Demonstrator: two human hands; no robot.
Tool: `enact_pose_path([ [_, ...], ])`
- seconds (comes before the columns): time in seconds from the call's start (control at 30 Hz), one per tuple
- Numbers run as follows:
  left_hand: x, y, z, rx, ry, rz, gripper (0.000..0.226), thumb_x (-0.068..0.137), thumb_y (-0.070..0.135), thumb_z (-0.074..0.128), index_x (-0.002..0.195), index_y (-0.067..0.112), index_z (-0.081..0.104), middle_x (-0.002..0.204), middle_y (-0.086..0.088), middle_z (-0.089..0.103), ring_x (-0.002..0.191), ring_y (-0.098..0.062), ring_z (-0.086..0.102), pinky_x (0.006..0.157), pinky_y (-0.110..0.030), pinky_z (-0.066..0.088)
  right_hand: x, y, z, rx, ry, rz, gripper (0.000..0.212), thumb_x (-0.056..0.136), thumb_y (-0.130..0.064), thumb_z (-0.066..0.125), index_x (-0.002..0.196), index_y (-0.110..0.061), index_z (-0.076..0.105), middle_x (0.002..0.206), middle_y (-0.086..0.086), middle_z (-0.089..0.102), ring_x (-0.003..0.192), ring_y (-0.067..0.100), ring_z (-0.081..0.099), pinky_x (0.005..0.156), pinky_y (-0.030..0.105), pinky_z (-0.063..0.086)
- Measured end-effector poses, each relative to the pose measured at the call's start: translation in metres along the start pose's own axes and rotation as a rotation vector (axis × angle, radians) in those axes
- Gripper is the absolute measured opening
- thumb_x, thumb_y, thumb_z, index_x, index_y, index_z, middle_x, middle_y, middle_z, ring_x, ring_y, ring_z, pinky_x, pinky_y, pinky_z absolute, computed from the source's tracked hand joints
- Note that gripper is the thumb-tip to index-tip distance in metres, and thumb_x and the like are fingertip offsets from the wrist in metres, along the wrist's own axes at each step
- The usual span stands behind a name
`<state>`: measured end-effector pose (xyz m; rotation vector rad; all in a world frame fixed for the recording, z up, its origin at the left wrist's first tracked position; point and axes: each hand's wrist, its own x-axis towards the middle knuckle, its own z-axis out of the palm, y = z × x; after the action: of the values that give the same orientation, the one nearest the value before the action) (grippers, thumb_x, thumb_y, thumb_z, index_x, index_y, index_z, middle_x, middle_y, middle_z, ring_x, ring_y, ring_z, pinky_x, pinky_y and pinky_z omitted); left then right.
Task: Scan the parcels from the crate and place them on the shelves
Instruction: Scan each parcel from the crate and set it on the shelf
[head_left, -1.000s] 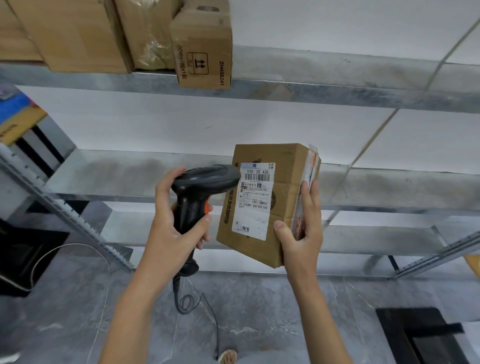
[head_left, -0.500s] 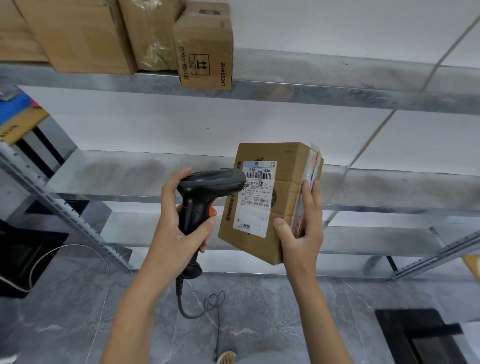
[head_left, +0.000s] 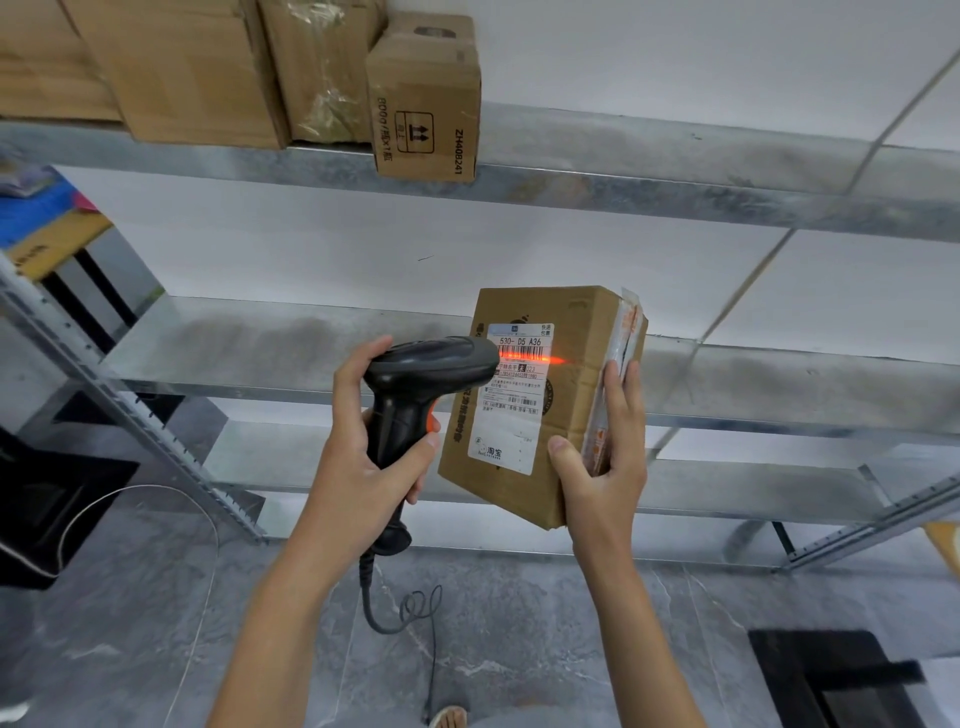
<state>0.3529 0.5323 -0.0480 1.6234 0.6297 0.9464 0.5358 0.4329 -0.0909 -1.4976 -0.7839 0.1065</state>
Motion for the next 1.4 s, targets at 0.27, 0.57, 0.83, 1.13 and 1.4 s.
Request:
enact_pose_path([
  [0.27,-0.004,0.001,-0.003,0.002,0.035,0.014,0.086,0.094,-0.007,0.065,0.138,0.060,0.034,0.091,0.001,0.068,0.056,-0.016,0.058,0.056,-0.027,0.054,0.000,0.002,0.001,0.023,-0.013,0.003,0.084,0.072,-0.038,0.059,0.153,-0.032,0.037,0.159,-0.031,0.020,0.138,-0.016,0.024,0.107,0.025,0.031],
  [0.57,-0.006,0.010,-0.012,0.033,0.056,0.030,0.089,0.092,-0.010,0.065,0.136,0.061,0.035,0.086,0.005,0.068,0.053,-0.015,0.056,0.054,-0.028,0.054,0.006,0.003,-0.003,0.046,-0.010,0.008,0.082,0.072,-0.038,0.060,0.151,-0.038,0.038,0.160,-0.030,0.022,0.141,-0.013,0.024,0.109,0.027,0.029],
  [0.83,-0.006,0.011,-0.009,0.041,0.056,0.022,0.089,0.092,-0.009,0.066,0.137,0.061,0.033,0.086,0.005,0.068,0.055,-0.016,0.058,0.056,-0.029,0.055,0.011,0.009,-0.006,0.029,-0.004,0.000,0.082,0.074,-0.039,0.060,0.153,-0.034,0.037,0.161,-0.029,0.021,0.140,-0.015,0.023,0.106,0.023,0.028],
  [1.13,0.008,0.002,0.016,0.022,0.039,0.008,0.089,0.092,-0.011,0.064,0.133,0.064,0.036,0.091,0.000,0.070,0.055,-0.017,0.057,0.053,-0.028,0.053,0.018,0.018,-0.030,-0.001,0.037,0.022,0.082,0.073,-0.037,0.060,0.152,-0.036,0.038,0.161,-0.026,0.022,0.143,-0.010,0.024,0.109,0.026,0.028],
  [1.4,0.035,-0.003,0.079,0.004,-0.080,0.012,0.088,0.093,-0.012,0.064,0.141,0.055,0.035,0.093,-0.001,0.070,0.056,-0.015,0.058,0.051,-0.026,0.052,0.032,0.025,-0.093,-0.029,0.159,0.051,0.079,0.072,-0.036,0.061,0.148,-0.042,0.039,0.161,-0.026,0.023,0.146,-0.005,0.023,0.113,0.032,0.029],
])
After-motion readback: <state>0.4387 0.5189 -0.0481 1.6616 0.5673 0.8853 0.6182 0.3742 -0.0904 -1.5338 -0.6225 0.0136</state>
